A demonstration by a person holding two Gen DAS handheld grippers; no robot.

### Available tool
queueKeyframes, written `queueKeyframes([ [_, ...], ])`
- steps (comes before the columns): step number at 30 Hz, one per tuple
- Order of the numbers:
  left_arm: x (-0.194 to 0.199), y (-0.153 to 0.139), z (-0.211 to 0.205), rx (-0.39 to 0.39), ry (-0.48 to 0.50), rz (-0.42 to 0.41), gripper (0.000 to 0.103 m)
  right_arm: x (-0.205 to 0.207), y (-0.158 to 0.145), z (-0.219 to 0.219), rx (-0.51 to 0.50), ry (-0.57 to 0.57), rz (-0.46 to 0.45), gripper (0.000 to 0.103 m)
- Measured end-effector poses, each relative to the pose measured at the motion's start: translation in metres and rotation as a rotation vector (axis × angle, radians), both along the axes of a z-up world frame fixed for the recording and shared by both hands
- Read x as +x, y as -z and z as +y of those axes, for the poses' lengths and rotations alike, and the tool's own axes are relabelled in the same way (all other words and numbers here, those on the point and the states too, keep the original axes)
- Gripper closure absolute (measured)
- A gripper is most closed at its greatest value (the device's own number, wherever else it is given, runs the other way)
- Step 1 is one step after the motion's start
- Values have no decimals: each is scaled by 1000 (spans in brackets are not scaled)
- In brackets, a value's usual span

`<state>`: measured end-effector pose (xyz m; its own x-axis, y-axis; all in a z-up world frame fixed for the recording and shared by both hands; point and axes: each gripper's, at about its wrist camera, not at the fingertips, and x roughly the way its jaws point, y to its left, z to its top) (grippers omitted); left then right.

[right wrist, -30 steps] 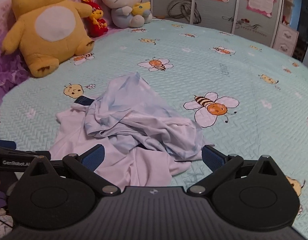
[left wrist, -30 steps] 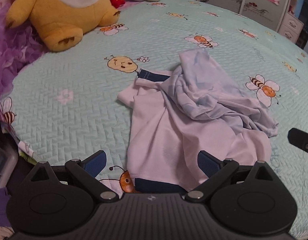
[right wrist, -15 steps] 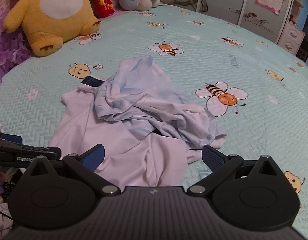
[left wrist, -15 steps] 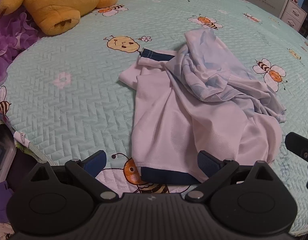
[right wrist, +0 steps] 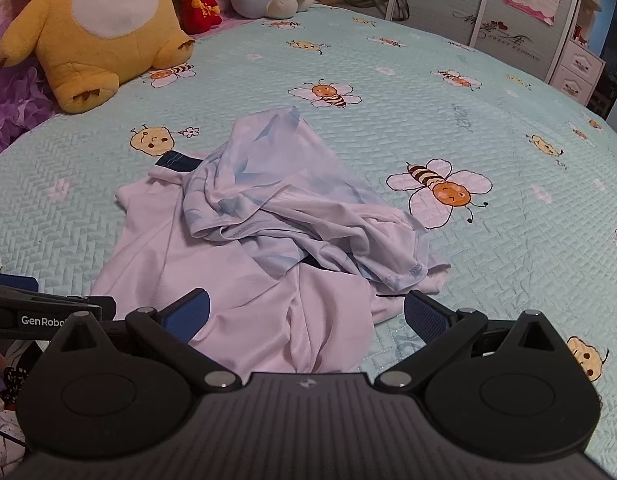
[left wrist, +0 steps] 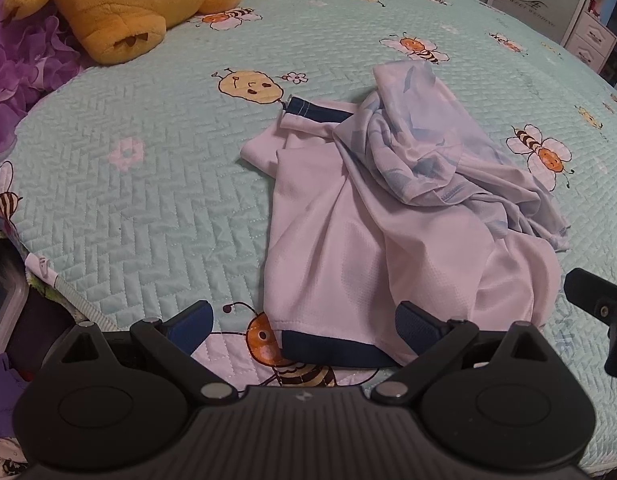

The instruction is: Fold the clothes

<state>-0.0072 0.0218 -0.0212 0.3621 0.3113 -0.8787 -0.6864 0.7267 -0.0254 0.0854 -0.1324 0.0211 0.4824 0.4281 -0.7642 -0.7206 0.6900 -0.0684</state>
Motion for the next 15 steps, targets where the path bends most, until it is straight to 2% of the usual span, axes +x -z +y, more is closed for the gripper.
queueKeyframes([
  [15, 5, 1, -11, 30, 32, 1, 3, 1, 1, -2, 9, 2, 3, 1],
])
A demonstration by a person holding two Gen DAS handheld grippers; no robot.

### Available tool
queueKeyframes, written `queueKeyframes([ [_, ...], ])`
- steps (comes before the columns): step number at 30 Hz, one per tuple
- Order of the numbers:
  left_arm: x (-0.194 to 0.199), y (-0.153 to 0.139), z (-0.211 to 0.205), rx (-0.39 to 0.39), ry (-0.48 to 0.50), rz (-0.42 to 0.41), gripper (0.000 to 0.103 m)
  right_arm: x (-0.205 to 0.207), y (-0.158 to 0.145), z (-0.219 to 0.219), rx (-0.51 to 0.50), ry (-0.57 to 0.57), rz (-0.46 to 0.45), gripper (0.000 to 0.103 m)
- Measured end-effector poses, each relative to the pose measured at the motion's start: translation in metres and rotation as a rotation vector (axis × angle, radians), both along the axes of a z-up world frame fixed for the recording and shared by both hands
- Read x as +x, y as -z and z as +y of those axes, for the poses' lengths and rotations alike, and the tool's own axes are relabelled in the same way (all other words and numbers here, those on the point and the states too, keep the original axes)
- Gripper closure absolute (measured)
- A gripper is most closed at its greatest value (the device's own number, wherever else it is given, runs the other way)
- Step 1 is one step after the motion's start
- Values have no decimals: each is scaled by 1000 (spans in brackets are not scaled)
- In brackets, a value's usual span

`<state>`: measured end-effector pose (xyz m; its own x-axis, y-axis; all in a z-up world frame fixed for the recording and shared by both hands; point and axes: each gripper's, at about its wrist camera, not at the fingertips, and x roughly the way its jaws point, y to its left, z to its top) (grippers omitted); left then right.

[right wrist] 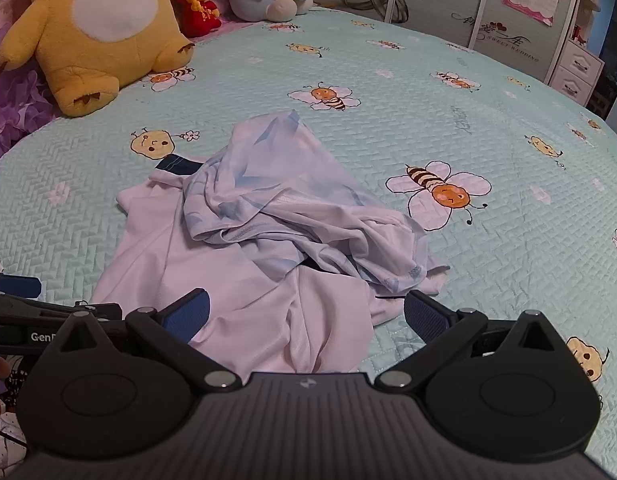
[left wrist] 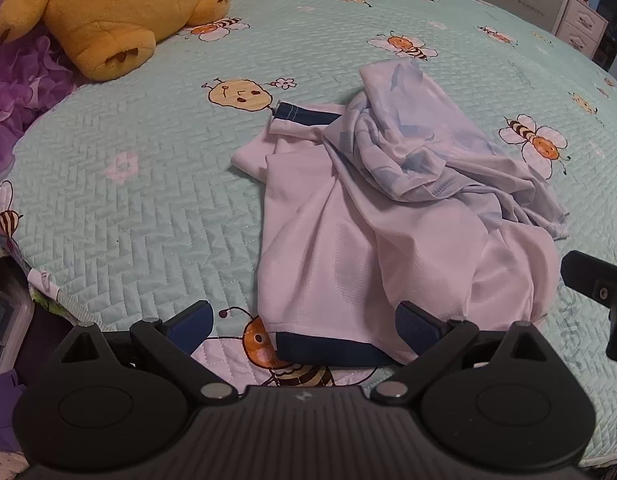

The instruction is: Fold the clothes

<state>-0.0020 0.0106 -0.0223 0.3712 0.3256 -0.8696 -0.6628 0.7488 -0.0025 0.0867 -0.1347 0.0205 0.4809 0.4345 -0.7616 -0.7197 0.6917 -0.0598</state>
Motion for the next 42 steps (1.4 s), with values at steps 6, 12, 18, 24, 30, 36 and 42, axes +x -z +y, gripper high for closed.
queueKeyframes([
  [6, 2, 0, -2, 19, 3, 3, 3, 2, 3, 0, 0, 7, 9, 1],
  [12, 4, -3, -6, 59, 13, 5, 3, 6, 7, -3, 22, 18, 42, 1],
  [18, 6, -5, -5, 59, 5, -5, 3, 10, 6, -5, 47, 26, 56, 1],
  [24, 6, -6, -6, 70, 0, -13, 3, 11, 9, -5, 50, 30, 67, 1],
  [30, 4, -7, -4, 80, -5, -14, 3, 8, 11, -2, 44, 22, 68, 1],
  [36, 2, -4, 1, 67, -10, -17, 3, 7, 13, 0, 35, 20, 71, 1],
  [42, -11, 11, 17, 9, -30, -90, 4, 12, 16, 0, 61, 8, 73, 1],
])
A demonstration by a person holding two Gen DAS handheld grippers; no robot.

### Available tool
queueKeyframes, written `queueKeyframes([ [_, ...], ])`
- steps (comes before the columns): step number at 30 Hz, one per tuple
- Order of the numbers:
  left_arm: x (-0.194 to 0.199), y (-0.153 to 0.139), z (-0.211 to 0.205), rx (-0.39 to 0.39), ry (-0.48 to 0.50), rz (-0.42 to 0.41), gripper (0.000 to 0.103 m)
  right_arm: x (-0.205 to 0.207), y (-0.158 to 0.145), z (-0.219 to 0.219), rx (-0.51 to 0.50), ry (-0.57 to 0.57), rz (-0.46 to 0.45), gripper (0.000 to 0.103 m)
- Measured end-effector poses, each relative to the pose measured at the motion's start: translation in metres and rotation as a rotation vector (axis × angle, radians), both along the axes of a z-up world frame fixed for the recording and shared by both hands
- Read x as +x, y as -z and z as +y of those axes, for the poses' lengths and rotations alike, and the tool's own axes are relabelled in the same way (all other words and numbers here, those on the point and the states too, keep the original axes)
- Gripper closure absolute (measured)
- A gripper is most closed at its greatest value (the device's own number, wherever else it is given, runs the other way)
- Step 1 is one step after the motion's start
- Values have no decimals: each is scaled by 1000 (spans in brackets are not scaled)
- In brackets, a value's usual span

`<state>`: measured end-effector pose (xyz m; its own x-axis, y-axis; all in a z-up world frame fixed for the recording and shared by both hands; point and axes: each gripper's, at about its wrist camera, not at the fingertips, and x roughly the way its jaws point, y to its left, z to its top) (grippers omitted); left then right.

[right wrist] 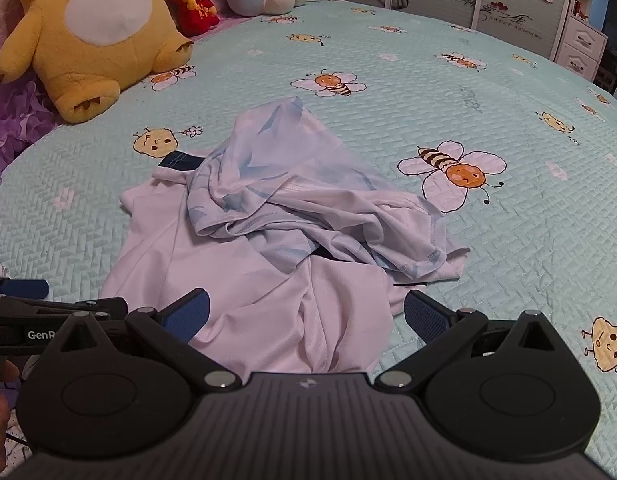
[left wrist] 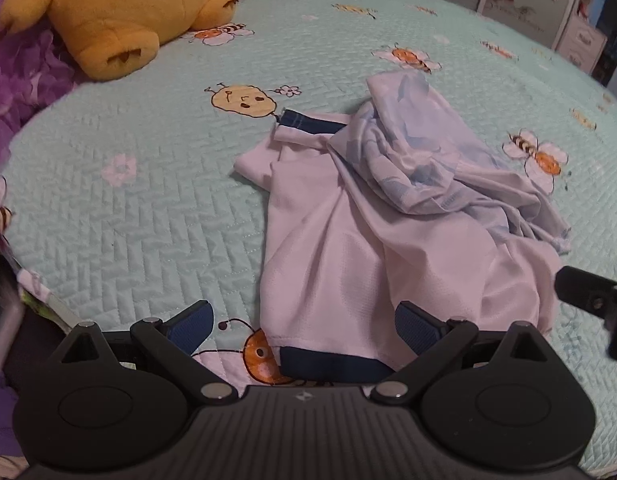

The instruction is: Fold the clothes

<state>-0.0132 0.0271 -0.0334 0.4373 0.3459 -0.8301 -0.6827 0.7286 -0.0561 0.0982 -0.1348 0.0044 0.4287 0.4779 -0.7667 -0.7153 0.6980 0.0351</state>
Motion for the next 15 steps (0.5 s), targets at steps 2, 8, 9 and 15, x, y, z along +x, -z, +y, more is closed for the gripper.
queueKeyframes([
  [2, -9, 3, 4, 8, -23, -53, 5, 3, 0, -2, 41, -15, 6, 1],
  [8, -21, 6, 16, -44, -60, -178, 5, 5, 8, 11, 73, -83, -8, 1],
  [9, -21, 7, 17, -44, -61, -172, 5, 4, 11, 15, 59, -90, -11, 1],
  [15, -18, 17, 21, -35, -64, -112, 5, 3, 29, 42, -55, -83, 19, 1],
])
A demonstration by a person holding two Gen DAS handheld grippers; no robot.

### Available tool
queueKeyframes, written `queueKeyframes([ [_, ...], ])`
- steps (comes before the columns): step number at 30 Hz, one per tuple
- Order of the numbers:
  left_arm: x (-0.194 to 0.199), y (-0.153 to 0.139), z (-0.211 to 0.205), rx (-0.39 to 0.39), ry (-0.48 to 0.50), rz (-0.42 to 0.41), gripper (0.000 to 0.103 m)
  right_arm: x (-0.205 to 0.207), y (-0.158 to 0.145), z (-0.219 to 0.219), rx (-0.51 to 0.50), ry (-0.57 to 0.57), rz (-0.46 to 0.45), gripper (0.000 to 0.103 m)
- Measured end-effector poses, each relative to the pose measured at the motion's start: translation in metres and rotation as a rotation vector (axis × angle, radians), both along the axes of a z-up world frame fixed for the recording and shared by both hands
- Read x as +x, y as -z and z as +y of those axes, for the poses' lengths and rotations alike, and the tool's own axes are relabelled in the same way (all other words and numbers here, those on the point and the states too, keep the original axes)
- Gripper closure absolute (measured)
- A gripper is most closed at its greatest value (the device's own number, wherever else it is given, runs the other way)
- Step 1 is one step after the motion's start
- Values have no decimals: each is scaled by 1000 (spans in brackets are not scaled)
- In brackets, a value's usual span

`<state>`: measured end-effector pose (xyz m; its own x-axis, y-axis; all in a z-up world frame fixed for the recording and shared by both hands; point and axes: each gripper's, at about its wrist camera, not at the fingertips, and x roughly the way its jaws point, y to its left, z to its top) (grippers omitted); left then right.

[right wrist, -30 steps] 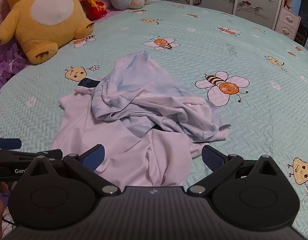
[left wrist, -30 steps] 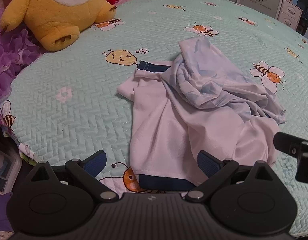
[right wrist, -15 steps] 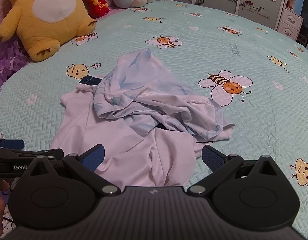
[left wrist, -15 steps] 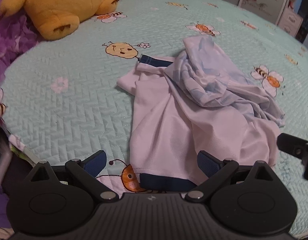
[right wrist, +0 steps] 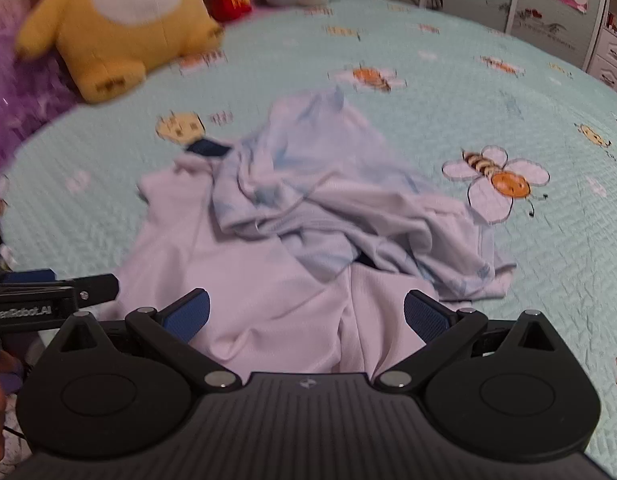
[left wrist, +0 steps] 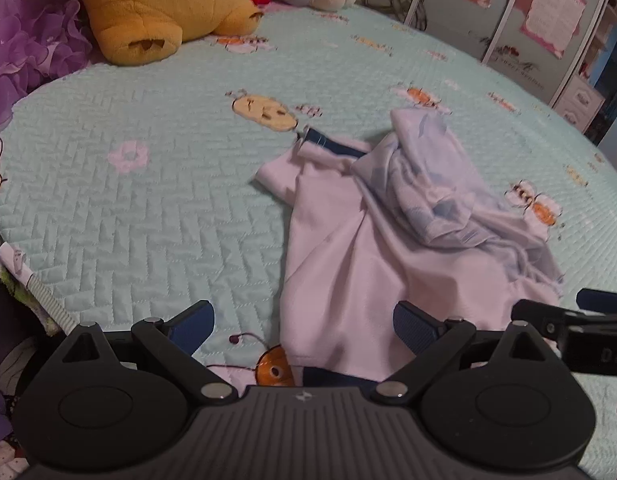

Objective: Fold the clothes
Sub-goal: 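Grasp the light-blue garment with the right gripper and lift it off the shirt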

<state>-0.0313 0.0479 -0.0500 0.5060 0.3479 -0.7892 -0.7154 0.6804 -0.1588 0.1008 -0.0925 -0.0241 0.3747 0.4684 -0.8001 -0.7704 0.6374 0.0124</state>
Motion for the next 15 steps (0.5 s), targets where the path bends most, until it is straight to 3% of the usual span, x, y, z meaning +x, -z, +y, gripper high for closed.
queueKeyframes([
  [6, -5, 7, 5, -2, -37, 41, 5, 7, 17, 29, 37, -22, 120, 1],
  [9, -8, 6, 7, 8, -48, 59, 5, 12, 36, 45, 7, -13, 162, 4],
  [13, -11, 5, 7, 9, -51, 64, 5, 14, 55, 43, 1, -17, 164, 27],
  [15, -9, 4, 5, 12, -53, 69, 5, 15, 57, 34, 39, -20, 178, 45],
])
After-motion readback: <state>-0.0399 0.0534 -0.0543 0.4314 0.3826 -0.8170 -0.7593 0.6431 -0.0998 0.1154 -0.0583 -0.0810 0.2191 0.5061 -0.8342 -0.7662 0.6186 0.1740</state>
